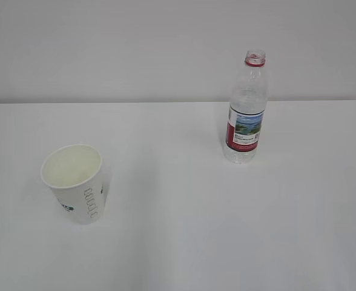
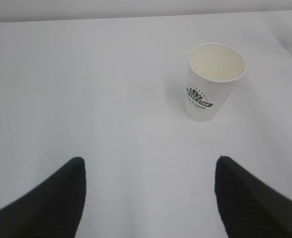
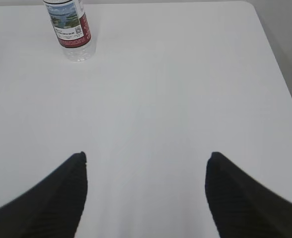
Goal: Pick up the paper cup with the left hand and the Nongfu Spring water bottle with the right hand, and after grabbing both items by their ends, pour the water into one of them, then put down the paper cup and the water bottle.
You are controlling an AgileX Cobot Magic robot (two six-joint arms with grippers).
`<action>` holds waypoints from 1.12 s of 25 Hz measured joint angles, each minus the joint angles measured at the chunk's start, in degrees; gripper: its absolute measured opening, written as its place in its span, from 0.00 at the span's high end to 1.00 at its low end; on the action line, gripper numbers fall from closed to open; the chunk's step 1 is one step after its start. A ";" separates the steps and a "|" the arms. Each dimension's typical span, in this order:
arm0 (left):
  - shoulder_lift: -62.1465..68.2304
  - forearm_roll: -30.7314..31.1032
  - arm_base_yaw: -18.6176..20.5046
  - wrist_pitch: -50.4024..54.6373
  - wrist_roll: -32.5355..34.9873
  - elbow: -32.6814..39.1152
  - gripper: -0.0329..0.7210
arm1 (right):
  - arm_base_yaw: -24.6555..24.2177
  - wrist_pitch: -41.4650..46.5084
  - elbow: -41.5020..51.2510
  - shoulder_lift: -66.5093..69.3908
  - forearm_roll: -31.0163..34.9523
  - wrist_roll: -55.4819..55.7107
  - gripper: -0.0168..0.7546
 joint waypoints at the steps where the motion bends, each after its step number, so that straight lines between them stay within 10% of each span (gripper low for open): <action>1: 0.00 0.00 0.00 0.00 0.00 0.00 0.18 | 0.00 0.00 0.00 0.00 0.00 0.00 0.26; 28: 0.00 0.00 0.00 0.00 0.00 0.00 0.18 | 0.00 0.00 0.00 0.00 0.00 0.00 0.26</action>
